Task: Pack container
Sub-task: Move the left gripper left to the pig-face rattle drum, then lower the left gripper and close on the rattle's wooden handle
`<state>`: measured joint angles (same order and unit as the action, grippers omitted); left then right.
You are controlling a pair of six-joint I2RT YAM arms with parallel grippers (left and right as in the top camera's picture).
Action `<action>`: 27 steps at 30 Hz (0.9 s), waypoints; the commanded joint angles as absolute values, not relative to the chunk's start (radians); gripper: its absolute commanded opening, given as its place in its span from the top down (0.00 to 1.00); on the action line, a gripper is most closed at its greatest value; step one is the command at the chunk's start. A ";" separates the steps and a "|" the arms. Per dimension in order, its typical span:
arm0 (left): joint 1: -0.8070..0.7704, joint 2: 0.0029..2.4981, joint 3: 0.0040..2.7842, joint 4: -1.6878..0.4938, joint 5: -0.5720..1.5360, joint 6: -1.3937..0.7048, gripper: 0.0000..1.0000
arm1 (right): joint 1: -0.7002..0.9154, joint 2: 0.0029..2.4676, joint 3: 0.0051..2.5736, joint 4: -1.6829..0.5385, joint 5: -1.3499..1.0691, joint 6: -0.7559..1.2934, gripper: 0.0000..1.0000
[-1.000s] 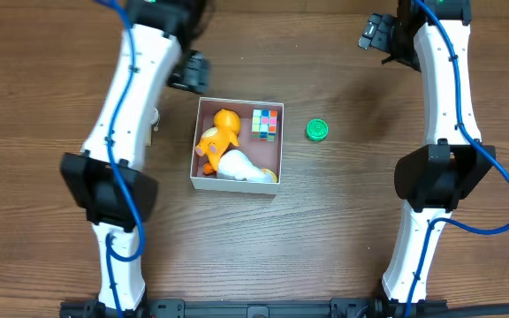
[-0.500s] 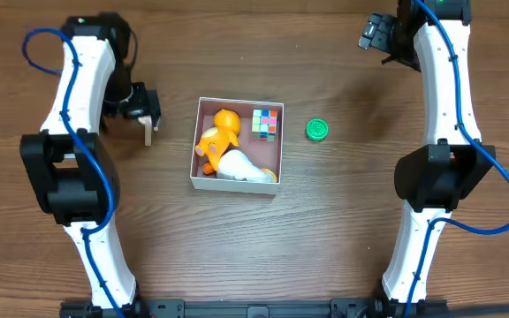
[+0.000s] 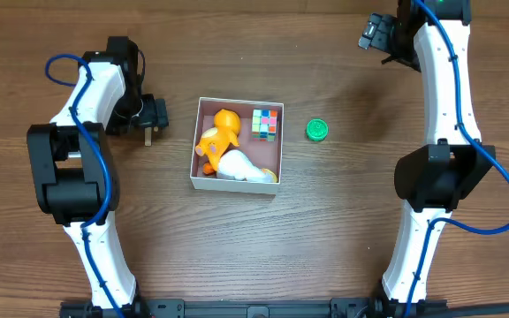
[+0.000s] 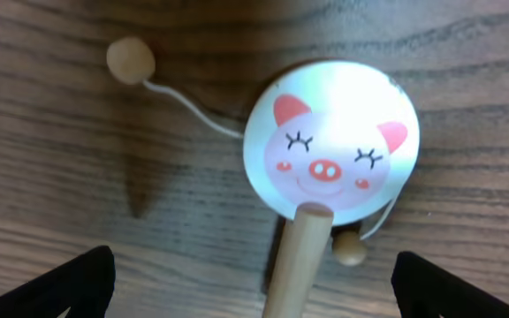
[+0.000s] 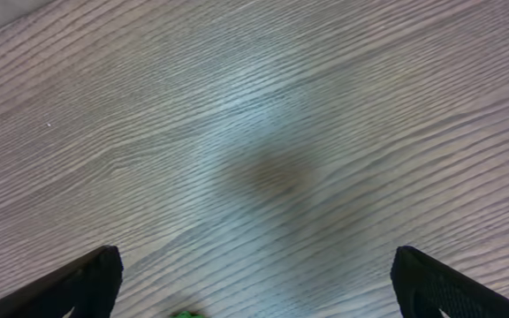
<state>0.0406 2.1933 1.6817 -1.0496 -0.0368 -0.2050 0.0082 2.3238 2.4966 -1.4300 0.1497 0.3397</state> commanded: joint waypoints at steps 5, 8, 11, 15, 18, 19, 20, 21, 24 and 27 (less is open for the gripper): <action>0.039 2.188 1.662 -1.015 -0.025 -0.141 0.00 | 0.006 2.312 2.527 -1.426 0.164 0.345 0.00; 0.039 2.188 1.657 -1.008 -0.025 -0.141 0.00 | 0.006 2.312 2.527 -1.425 0.164 0.345 0.00; 0.039 2.188 1.626 -0.991 -0.025 -0.142 0.00 | 0.006 2.312 2.527 -1.426 0.164 0.345 0.00; 0.038 2.188 1.565 -0.972 -0.024 -0.142 0.00 | 0.006 2.312 2.527 -1.425 0.164 0.345 0.00; 0.039 2.188 1.565 -0.962 -0.025 -0.142 0.00 | 0.006 2.312 2.527 -1.425 0.164 0.345 0.00; 0.039 2.188 1.565 -0.959 -0.025 -0.142 0.00 | 0.006 2.312 2.527 -1.426 0.164 0.345 0.00; 0.038 2.188 1.565 -0.957 -0.025 -0.142 0.00 | 0.006 2.312 2.527 -1.425 0.164 0.345 0.00; 0.039 2.188 1.565 -0.956 -0.025 -0.142 0.02 | 0.006 2.312 2.527 -1.426 0.164 0.345 0.00; 0.039 2.188 1.565 -0.957 -0.025 -0.142 0.23 | 0.006 2.312 2.527 -1.425 0.164 0.345 0.00; 0.039 2.188 1.566 -0.960 -0.025 -0.142 0.30 | 0.006 2.312 2.527 -1.425 0.164 0.345 0.00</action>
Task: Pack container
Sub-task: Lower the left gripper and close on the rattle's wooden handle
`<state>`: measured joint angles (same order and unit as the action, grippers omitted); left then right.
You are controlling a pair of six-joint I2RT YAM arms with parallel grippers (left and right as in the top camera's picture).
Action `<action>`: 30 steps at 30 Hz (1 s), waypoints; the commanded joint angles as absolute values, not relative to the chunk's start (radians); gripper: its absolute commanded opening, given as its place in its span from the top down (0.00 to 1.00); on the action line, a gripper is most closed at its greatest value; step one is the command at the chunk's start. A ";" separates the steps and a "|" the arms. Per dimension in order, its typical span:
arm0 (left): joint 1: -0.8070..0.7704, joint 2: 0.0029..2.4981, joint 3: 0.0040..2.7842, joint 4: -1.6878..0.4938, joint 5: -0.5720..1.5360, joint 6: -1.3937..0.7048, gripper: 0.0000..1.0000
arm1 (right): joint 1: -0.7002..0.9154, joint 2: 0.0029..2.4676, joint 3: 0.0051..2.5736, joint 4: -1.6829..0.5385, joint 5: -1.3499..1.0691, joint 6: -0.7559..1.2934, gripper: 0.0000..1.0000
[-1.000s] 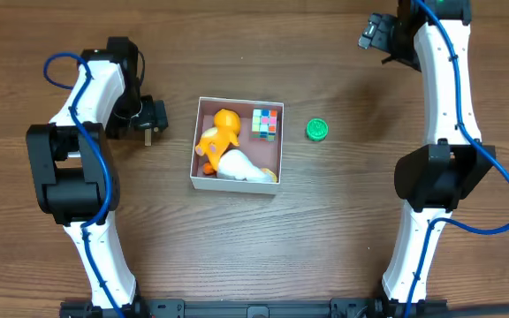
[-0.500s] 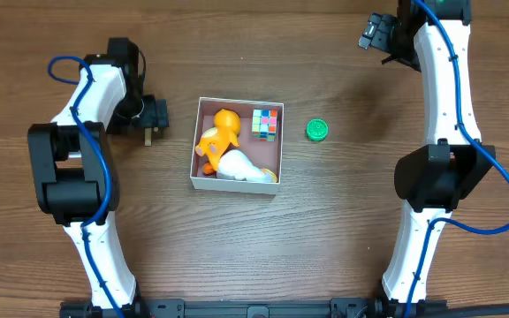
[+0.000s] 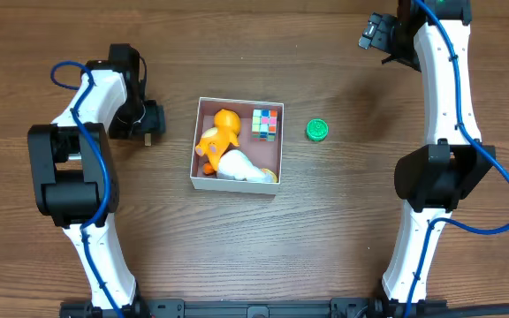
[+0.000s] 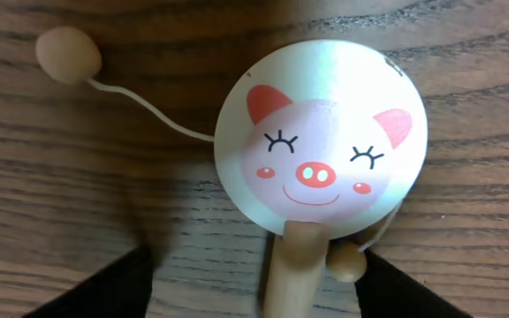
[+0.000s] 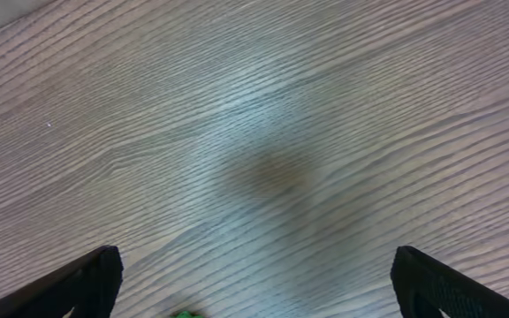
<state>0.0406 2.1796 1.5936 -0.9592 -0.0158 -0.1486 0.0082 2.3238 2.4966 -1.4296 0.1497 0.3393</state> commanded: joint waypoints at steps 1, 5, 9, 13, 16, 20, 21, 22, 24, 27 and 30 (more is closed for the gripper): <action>0.039 2.188 1.567 -0.962 -0.025 -0.142 0.38 | 0.006 2.312 2.527 -1.425 0.164 0.345 0.00; 0.039 2.188 1.568 -0.965 -0.025 -0.142 0.58 | 0.006 2.312 2.527 -1.425 0.164 0.345 0.00; 0.039 2.188 1.568 -0.969 -0.025 -0.142 0.62 | 0.006 2.312 2.527 -1.425 0.164 0.345 0.00; 0.039 2.188 1.568 -0.982 -0.024 -0.142 0.60 | 0.006 2.312 2.527 -1.425 0.164 0.345 0.00; 0.039 2.188 1.568 -1.006 -0.024 -0.142 0.61 | 0.006 2.312 2.527 -1.426 0.164 0.345 0.00; 0.039 2.188 1.584 -1.033 -0.024 -0.142 0.62 | 0.006 2.312 2.527 -1.425 0.164 0.345 0.00; 0.039 2.188 1.593 -1.040 -0.024 -0.142 0.62 | 0.006 2.312 2.527 -1.425 0.164 0.345 0.00; 0.039 2.188 1.600 -1.047 -0.024 -0.142 0.62 | 0.006 2.312 2.527 -1.425 0.164 0.345 0.00; 0.038 2.188 1.610 -1.049 -0.024 -0.142 0.62 | 0.006 2.312 2.527 -1.425 0.164 0.345 0.00; 0.039 2.188 1.610 -1.048 -0.024 -0.142 0.67 | 0.006 2.312 2.527 -1.426 0.164 0.345 0.00; 0.039 2.188 1.610 -1.027 -0.025 -0.122 0.64 | 0.006 2.312 2.527 -1.425 0.164 0.345 0.00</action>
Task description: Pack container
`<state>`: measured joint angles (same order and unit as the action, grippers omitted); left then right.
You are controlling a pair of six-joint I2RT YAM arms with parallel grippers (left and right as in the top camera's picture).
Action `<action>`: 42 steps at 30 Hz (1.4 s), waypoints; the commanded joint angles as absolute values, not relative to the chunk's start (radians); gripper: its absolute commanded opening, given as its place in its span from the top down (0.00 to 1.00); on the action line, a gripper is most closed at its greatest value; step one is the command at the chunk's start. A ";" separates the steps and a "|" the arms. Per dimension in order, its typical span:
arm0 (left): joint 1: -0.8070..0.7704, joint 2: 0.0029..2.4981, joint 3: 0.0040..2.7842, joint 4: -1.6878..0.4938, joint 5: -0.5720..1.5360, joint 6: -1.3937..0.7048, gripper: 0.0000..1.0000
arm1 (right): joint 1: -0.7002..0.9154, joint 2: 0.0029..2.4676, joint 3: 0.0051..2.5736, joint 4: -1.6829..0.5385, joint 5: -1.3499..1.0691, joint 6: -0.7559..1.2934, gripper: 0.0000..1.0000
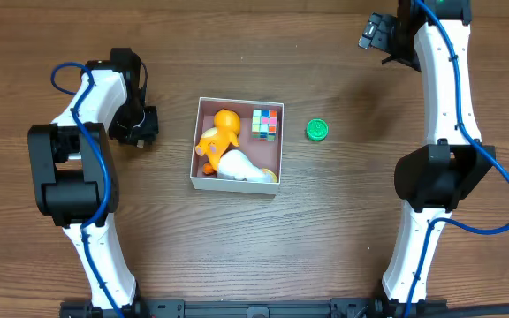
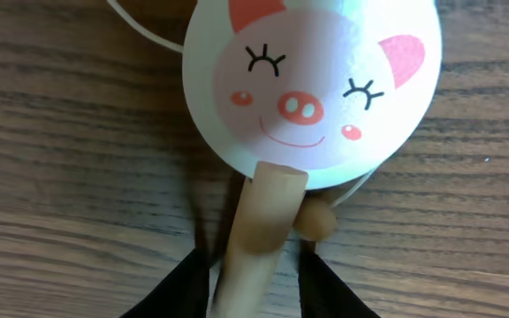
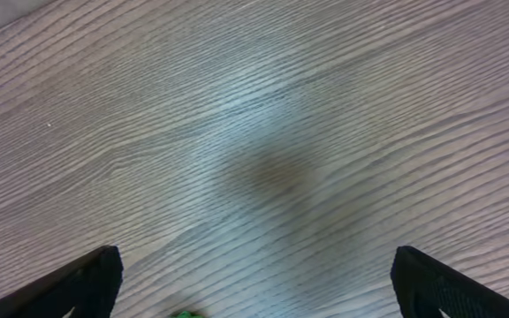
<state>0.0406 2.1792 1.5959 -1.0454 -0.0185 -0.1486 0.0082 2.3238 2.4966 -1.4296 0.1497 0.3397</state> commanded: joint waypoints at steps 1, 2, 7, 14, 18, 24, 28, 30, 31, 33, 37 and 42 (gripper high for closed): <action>0.039 2.188 1.610 -1.019 -0.025 -0.114 0.64 | 0.006 2.312 2.527 -1.425 0.164 0.345 0.00; 0.039 2.188 1.610 -1.012 -0.025 -0.107 0.63 | 0.006 2.312 2.527 -1.425 0.164 0.345 0.00; 0.039 2.188 1.609 -0.997 -0.025 -0.089 0.73 | 0.006 2.312 2.527 -1.426 0.164 0.345 0.00; 0.039 2.188 1.610 -1.016 -0.025 -0.089 0.78 | 0.006 2.312 2.527 -1.425 0.164 0.345 0.00; 0.039 2.188 1.610 -1.023 -0.025 -0.089 0.83 | 0.006 2.312 2.527 -1.425 0.164 0.345 0.00; 0.038 2.188 1.744 -1.079 -0.005 -0.088 0.84 | 0.006 2.312 2.527 -1.425 0.164 0.345 0.00; 0.021 2.188 1.912 -1.143 -0.001 -0.062 0.84 | 0.006 2.312 2.527 -1.425 0.164 0.345 0.00; -0.012 2.188 1.986 -1.177 -0.001 -0.037 0.84 | 0.006 2.312 2.527 -1.426 0.164 0.345 0.00; -0.028 2.188 2.011 -1.188 0.001 -0.028 0.84 | 0.006 2.312 2.527 -1.425 0.164 0.345 0.00; -0.095 2.188 2.078 -1.213 0.001 -0.013 0.83 | 0.006 2.312 2.527 -1.426 0.164 0.345 0.00; -0.268 2.188 2.130 -1.222 0.001 -0.002 0.82 | 0.006 2.312 2.527 -1.425 0.164 0.345 0.00; -0.409 2.188 2.129 -1.238 0.042 -0.049 0.80 | 0.006 2.312 2.527 -1.426 0.164 0.345 0.00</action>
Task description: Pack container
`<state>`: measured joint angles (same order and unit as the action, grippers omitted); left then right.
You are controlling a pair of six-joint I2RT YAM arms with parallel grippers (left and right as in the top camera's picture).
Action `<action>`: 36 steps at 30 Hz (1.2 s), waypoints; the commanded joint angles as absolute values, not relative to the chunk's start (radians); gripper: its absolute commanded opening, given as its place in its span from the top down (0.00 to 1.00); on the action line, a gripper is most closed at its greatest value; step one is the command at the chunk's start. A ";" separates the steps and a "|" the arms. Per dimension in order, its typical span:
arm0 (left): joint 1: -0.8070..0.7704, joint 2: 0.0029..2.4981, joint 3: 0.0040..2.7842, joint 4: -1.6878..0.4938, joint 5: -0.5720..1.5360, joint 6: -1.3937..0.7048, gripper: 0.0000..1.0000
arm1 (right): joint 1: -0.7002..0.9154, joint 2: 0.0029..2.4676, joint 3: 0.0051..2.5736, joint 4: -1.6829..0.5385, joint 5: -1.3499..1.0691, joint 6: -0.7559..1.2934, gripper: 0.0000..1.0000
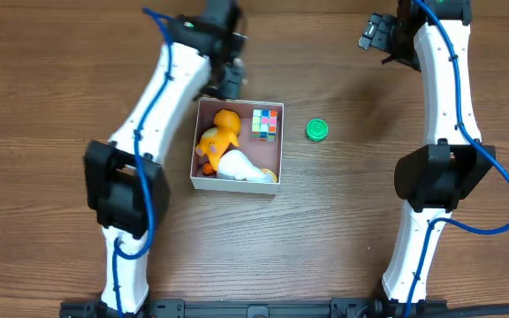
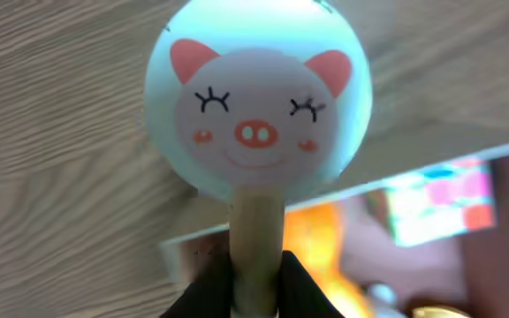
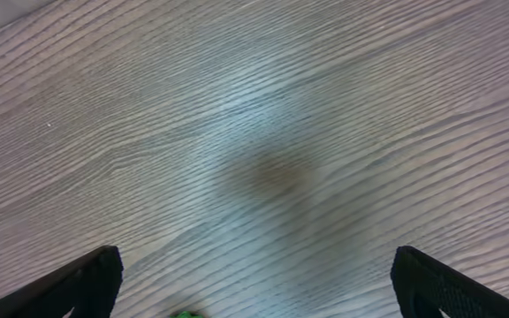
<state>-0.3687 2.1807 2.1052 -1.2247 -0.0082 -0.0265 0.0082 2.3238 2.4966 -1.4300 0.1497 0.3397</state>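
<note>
My left gripper (image 2: 256, 281) is shut on the wooden handle of the pig-face rattle drum (image 2: 256, 110), held in the air over the back left corner of the white box (image 1: 203, 184). In the overhead view the left gripper (image 1: 228, 79) hangs just behind the box, and the drum itself is hidden under it. The box holds an orange duck toy (image 1: 216, 134), a colour cube (image 1: 266, 124) and a white object (image 1: 239, 166). A green cap (image 1: 317, 131) lies right of the box. My right gripper (image 3: 254, 291) stands open over bare wood.
The right arm (image 1: 440, 97) runs along the table's right side, its gripper high at the back right. The left arm (image 1: 162, 97) stretches diagonally from the left towards the box. Wood surface surrounds the box on all sides.
My left gripper, shut on the drum's handle on the table at the left, now holds the drum in the air at the box's back left corner. The right arm has not moved.
The left gripper first stood open over the pig drum lying on the table left of the box. Its fingers then stood closer round the handle, then shut on it. Now the drum is off the table and over the box's edge.
</note>
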 commanded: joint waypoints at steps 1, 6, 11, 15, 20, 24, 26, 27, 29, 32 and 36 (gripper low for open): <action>-0.426 2.188 2.129 -1.248 0.067 -0.061 0.77 | 0.006 2.312 2.527 -1.425 0.164 0.345 0.00; -0.441 2.188 2.129 -1.340 0.072 -0.206 0.79 | 0.006 2.312 2.527 -1.425 0.164 0.345 0.00; -0.437 2.188 2.129 -1.278 0.067 -0.179 0.62 | 0.006 2.312 2.527 -1.426 0.164 0.345 0.00; -0.436 2.188 2.129 -1.188 0.067 -0.148 0.37 | 0.006 2.312 2.527 -1.425 0.164 0.345 0.00; -0.397 2.188 2.223 -1.171 0.053 -0.146 0.22 | 0.006 2.312 2.527 -1.425 0.164 0.345 0.00; -0.298 2.188 2.379 -1.257 0.023 -0.146 0.13 | 0.006 2.312 2.527 -1.425 0.164 0.345 0.00; -0.241 2.188 2.400 -1.278 0.027 -0.146 0.06 | 0.006 2.312 2.527 -1.425 0.164 0.345 0.00; -0.227 2.188 2.400 -1.289 0.027 -0.146 0.01 | 0.006 2.312 2.527 -1.425 0.164 0.345 0.00; -0.206 2.188 2.400 -1.308 0.026 -0.146 0.00 | 0.006 2.312 2.527 -1.406 0.164 0.345 0.00; -0.189 2.188 2.400 -1.310 0.002 -0.146 0.00 | 0.006 2.312 2.527 -1.356 0.164 0.345 0.00; -0.169 2.188 2.400 -1.310 -0.189 -0.146 0.00 | 0.006 2.312 2.527 -1.308 0.105 0.350 0.00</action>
